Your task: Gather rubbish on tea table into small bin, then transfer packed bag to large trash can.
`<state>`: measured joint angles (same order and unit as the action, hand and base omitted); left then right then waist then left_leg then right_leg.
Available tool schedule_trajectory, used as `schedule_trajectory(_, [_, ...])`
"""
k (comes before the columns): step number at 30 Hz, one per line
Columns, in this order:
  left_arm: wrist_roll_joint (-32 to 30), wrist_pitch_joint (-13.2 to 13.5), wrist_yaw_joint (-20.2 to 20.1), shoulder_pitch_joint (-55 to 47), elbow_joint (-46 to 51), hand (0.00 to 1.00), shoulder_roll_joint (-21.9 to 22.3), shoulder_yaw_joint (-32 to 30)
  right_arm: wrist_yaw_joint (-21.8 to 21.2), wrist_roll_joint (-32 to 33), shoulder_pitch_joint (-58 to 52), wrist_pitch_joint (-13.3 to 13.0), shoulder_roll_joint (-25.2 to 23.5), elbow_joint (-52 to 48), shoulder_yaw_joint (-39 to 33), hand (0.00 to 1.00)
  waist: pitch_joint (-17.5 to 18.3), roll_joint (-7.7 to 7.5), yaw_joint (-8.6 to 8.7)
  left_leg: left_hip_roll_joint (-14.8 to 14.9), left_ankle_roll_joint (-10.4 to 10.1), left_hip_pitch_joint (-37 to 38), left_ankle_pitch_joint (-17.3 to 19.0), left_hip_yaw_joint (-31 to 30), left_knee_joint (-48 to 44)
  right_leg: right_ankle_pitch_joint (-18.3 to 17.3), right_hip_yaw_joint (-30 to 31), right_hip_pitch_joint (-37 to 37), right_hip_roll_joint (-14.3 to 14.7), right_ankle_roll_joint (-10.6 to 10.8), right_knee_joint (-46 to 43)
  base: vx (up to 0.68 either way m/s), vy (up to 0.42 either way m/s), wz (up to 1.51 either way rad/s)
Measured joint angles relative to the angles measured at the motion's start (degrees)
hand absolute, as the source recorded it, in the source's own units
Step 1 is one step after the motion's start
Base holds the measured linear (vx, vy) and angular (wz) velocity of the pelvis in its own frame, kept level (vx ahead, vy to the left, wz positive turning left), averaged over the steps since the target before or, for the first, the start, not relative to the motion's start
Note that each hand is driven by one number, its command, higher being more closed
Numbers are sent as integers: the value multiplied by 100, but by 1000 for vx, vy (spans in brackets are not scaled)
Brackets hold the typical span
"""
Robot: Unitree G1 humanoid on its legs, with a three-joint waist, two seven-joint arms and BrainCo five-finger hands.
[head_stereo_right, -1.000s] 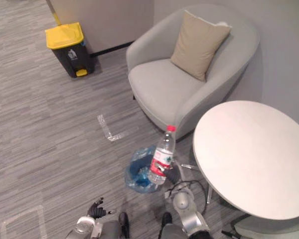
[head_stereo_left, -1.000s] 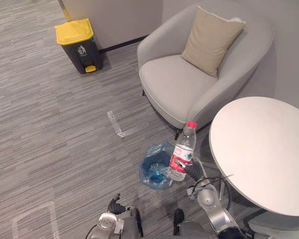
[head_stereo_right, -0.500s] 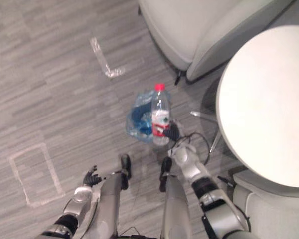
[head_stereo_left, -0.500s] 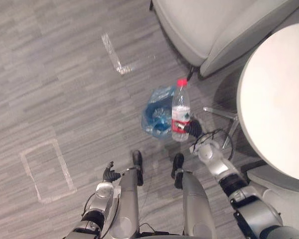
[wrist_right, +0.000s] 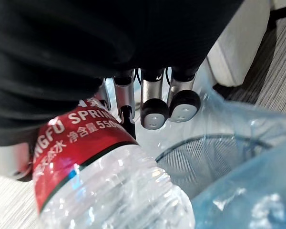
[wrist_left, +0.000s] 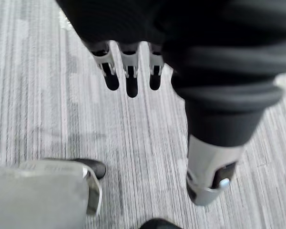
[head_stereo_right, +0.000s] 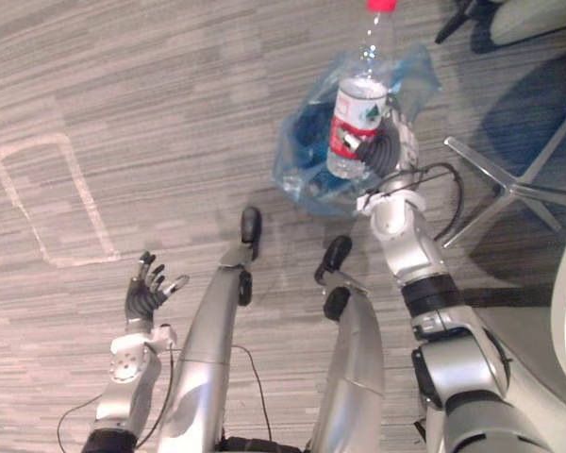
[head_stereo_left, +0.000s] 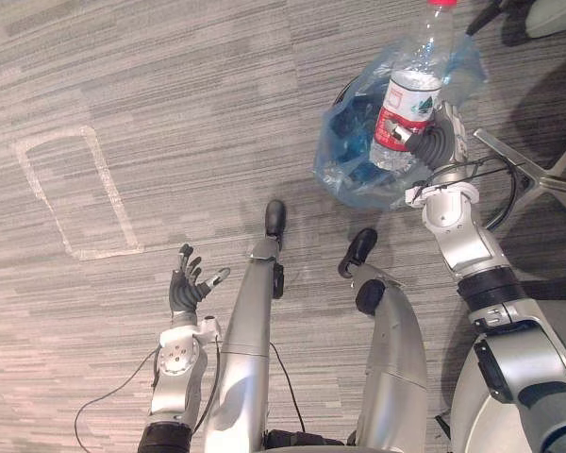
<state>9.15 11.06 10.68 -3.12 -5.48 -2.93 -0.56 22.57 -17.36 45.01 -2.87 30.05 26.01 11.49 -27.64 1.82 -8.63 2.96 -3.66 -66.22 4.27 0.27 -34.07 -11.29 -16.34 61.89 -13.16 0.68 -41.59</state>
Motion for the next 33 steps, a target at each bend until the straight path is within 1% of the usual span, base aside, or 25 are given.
schedule_trajectory(1, [1, 2, -14, -26, 122, 0, -2, 49, 4, -1, -14, 0, -48, 17, 6, 0, 1, -1, 8, 0, -1, -4, -12, -2, 21, -8, 0, 8, 0, -5, 1, 9, -7, 5])
schedule_trajectory(3, [10, 100, -139, -45, 439, 0, -4, 166, 56, -26, -18, 0, -162, 64, 25, 0, 4, -4, 41, -10, -10, -22, -38, 5, 169, -68, -12, 49, -14, 13, 35, 1, -16, 12])
schedule_trajectory(5, [9, 152, -216, -45, 520, 0, -4, 197, 64, -58, -27, -1, -314, 212, 57, 0, 29, -17, 71, 21, -6, -80, -98, 44, 216, -71, -42, 119, -15, 3, 22, 0, -22, 12])
schedule_trajectory(8, [7, 153, -215, -47, 519, 0, -4, 275, 74, -77, -62, 0, -443, 225, 58, 0, 30, -17, 78, 26, -11, -107, -136, 45, 225, -73, -42, 165, -15, -1, -5, 3, -6, 2])
schedule_trajectory(12, [-9, 154, -213, -47, 528, 0, 0, 401, 130, -323, -118, -2, -527, 107, 60, 0, 38, -26, 109, 55, -23, -107, -146, 62, 205, -73, -34, 189, 2, -1, -25, 0, 0, 0])
schedule_trajectory(14, [-40, 153, -207, -47, 531, 0, 54, 434, 244, -643, -184, -3, -530, -140, 56, 0, 47, -33, 128, 71, -31, -107, -151, 69, 205, -76, -28, 196, 13, -7, -27, -22, -9, -4])
schedule_trajectory(15, [-83, 155, -206, -39, 516, 0, 62, 435, 275, -800, -252, -4, -528, -256, 72, 0, 66, -41, 169, 78, -32, -114, -152, 70, 205, -83, -27, 200, 21, -18, -21, -28, -5, -4])
schedule_trajectory(16, [-124, 193, -201, 27, 367, 0, 84, 399, 312, -931, -304, -10, -542, -288, 142, 0, 120, -52, 180, 99, -29, -142, -147, 79, 193, -78, -27, 215, 39, -26, 7, -31, -5, -11])
schedule_trajectory(17, [-145, 221, -196, 320, -73, 0, 116, 327, 328, -1012, -362, -4, -542, -269, 239, 0, 204, -59, 176, 147, -8, -175, -130, 93, 175, -50, -26, 224, 89, -71, 67, -29, -5, -26])
schedule_trajectory(18, [-326, 87, 19, 934, -921, 0, 155, 188, 327, -1213, -399, -5, -655, -271, 445, 0, 248, -132, 193, 213, -8, -170, -129, 151, 180, -7, 1, 222, 151, -124, 99, -38, -7, -26])
schedule_trajectory(19, [-381, -2, 114, 1216, -1219, 0, 139, 139, 328, -1275, -413, -7, -716, -272, 515, 0, 263, -159, 225, 225, -9, -172, -130, 163, 174, -2, 4, 222, 166, -131, 98, -34, -5, -19])
schedule_trajectory(20, [-475, -151, 230, 1623, -1559, 0, 88, 170, 335, -1440, -467, -5, -808, -271, 593, 0, 289, -206, 262, 244, -11, -172, -132, 170, 174, 5, 4, 223, 184, -142, 99, -40, -9, -7])
schedule_trajectory(21, [-633, -269, 291, 1931, -1647, 0, 30, 245, 328, -1613, -535, 18, -968, -252, 700, 0, 327, -273, 329, 264, -18, -172, -137, 170, 170, 9, 4, 225, 201, -148, 100, -39, -12, -6])
schedule_trajectory(24, [-804, -273, 304, 2057, -1557, 0, 64, 360, 295, -1925, -674, 45, -1213, -207, 845, 0, 382, -369, 390, 314, -27, -133, -142, 186, 187, 33, 26, 222, 235, -186, 124, -34, -16, -10])
schedule_trajectory(25, [-804, -275, 316, 2057, -1560, 0, 63, 362, 281, -1990, -679, 61, -1213, -188, 856, 0, 382, -369, 389, 320, -31, -129, -145, 189, 195, 40, 26, 221, 240, -198, 134, -32, -13, -9])
schedule_trajectory(29, [-792, -295, 527, 2058, -1587, 0, 25, 239, 215, -2318, -488, 181, -1203, 485, 944, 0, 382, -369, 385, 344, -67, -101, -211, 209, 364, 93, -2, 218, 272, -224, 243, -11, -2, 0])
schedule_trajectory(32, [-787, -297, 620, 2110, -1647, 0, -35, 164, 212, -2327, -276, 253, -1211, 964, 1043, 0, 382, -369, 383, 346, -69, -94, -280, 215, 506, 114, -46, 219, 272, -223, 322, -13, -5, 8])
schedule_trajectory(33, [-774, -300, 677, 2225, -1729, 0, -74, 164, 211, -2328, -143, 327, -1217, 1260, 1121, 0, 382, -369, 365, 346, -75, -101, -312, 214, 558, 117, -76, 220, 272, -225, 360, -3, -4, 7])
